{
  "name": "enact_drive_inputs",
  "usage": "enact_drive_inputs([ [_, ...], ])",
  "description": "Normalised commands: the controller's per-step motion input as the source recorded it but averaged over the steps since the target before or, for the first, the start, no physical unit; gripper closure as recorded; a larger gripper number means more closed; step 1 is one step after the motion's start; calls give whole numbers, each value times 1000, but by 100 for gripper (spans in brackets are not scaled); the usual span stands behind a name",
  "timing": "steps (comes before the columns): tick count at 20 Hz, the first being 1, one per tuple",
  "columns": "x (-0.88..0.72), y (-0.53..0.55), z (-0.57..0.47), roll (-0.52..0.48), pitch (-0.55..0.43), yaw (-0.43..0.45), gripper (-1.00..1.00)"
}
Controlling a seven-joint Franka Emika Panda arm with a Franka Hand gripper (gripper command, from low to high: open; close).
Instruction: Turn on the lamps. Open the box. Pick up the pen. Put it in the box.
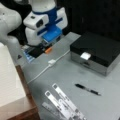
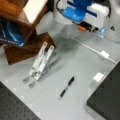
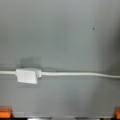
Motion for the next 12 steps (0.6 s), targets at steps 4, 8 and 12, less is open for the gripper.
enact_drive_inputs([
  [4, -45, 96, 0, 123, 64, 192, -100],
  [8, -141, 215, -57, 71, 38, 116, -100],
  [12, -290, 276, -146, 28, -3, 6, -100],
])
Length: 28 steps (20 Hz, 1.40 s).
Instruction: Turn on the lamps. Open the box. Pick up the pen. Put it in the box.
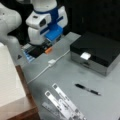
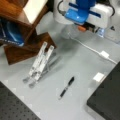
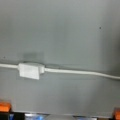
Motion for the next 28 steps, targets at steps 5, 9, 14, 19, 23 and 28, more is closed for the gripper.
enact_drive_inputs([
  [5, -511, 303, -244, 83, -60, -89, -100],
  [9, -587, 230, -243, 65, -116, -133, -100],
  [14, -613, 179, -238, 49, -139, -110, -100],
  [19, -663, 153, -292, 56, -161, -79, -100],
  [23, -697, 185, -292, 51, -172, -61, -100],
  [28, -481, 141, -230, 49, -188, -57, -100],
])
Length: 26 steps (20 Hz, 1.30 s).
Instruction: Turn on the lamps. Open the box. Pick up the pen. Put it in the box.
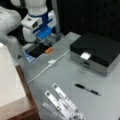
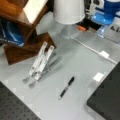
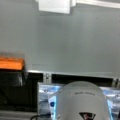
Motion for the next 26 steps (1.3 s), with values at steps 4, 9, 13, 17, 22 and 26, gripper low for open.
enact_drive_inputs([
  [4, -244, 82, -175, 31, -157, -53, -100],
  [9, -62, 61, -92, 30, -98, -47, 100],
  [13, 80, 97, -113, 40, -87, -56, 100],
  [17, 141, 148, -208, 33, -72, -68, 100],
  [22, 133, 132, -344, 31, -69, -48, 100],
  [26, 8, 98, -396, -15, -101, -2, 100],
])
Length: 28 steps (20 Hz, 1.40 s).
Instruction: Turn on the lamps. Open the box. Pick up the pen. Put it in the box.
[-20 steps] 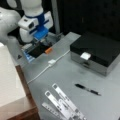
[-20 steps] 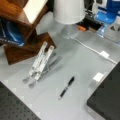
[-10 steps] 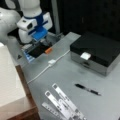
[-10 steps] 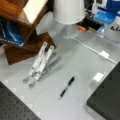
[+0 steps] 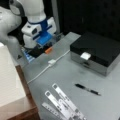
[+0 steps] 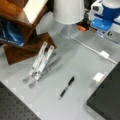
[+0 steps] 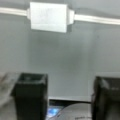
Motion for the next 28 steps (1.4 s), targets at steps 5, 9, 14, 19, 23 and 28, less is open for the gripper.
enact_drive_inputs([
  [5, -163, 99, -362, -28, -124, 12, 100],
  [9, -305, 122, -345, -32, -157, -4, 100],
  [14, -344, 124, -434, -23, -215, -24, 100],
  [19, -387, 92, -518, -5, -267, -67, 100],
  [23, -397, 2, -502, 4, -340, -80, 100],
  [28, -431, -75, -416, 34, -378, -54, 100],
])
